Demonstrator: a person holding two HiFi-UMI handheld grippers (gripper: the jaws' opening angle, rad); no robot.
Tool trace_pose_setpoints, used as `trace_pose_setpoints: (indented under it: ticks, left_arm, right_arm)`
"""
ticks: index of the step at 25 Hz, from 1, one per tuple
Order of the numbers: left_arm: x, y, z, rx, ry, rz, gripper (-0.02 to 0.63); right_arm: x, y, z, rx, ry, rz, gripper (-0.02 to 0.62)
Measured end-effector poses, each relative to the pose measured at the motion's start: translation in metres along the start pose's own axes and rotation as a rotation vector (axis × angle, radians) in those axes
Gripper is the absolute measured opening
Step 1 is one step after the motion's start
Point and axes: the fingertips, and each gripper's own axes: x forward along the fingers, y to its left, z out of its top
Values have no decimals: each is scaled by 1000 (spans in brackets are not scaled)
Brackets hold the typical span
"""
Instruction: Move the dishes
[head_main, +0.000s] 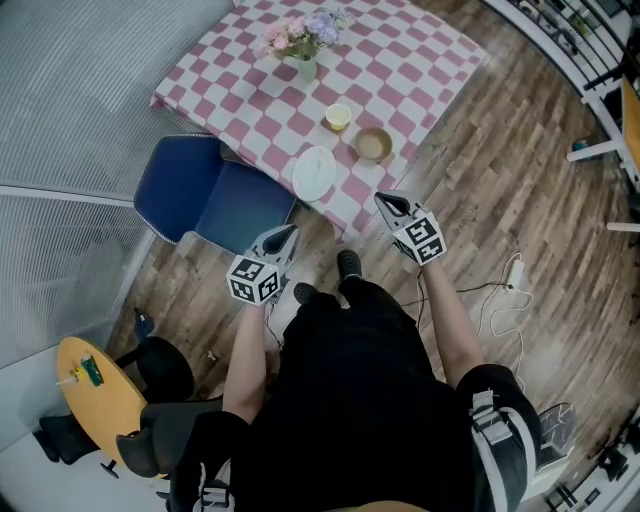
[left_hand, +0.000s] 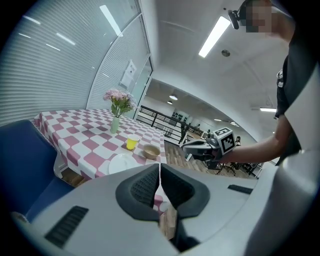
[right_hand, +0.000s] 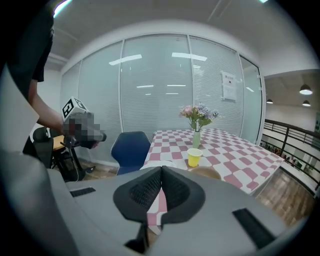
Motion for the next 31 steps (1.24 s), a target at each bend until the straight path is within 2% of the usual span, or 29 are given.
trace_pose_setpoints:
  ticks: [11, 19, 31]
  left_arm:
    - [22, -32, 4, 5, -23, 13, 29]
    - [24, -49, 0, 8, -27, 19, 29]
    - [26, -56, 7, 7, -28, 11, 29]
  right_arm:
    - [-28, 1, -7, -10, -34, 29, 15]
    - [-43, -7, -17, -12, -49, 17, 15]
    - [-53, -6, -14, 12, -31, 17, 15]
